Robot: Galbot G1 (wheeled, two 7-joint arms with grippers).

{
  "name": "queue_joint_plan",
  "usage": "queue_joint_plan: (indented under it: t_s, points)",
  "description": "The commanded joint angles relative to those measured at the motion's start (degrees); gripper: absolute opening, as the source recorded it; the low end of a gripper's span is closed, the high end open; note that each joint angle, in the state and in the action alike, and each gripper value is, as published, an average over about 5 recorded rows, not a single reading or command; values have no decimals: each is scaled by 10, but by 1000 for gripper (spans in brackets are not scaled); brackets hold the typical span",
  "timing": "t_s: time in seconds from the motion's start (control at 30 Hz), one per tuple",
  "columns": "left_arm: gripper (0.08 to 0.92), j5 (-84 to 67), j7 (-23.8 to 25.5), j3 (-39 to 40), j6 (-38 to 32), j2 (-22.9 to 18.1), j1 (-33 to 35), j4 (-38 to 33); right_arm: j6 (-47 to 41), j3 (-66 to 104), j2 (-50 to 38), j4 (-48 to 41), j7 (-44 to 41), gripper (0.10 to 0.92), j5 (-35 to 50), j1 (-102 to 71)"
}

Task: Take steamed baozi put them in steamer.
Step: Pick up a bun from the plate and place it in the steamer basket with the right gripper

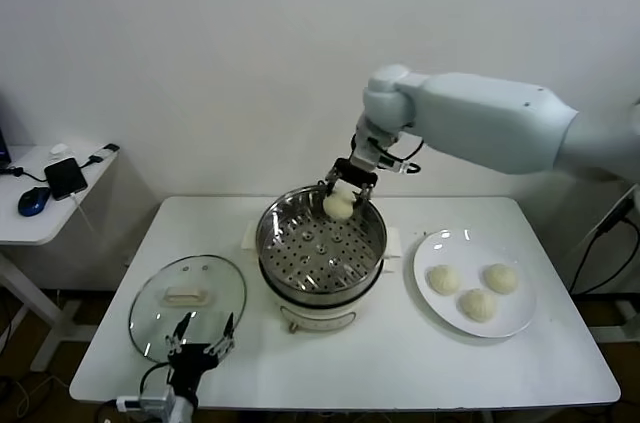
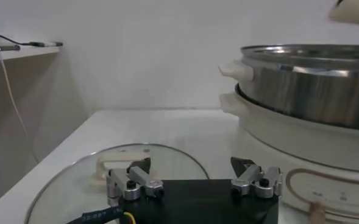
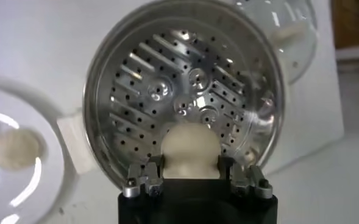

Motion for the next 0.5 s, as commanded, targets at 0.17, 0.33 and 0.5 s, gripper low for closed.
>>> queue_joint_plan:
  t_s: [0.17,0.33,0.5]
  points:
    - [823,0,-3,2,-3,3,1,5,119,81,80,-152,56,594,-175,-127]
    - [823,-1,-7,3,-6,2,-2,6,122,86,89,-175,57,594,-177,-134]
    - [823,-3,-7,3,-6,2,-5,8,128,88,93,-187,60,614,-169,-133]
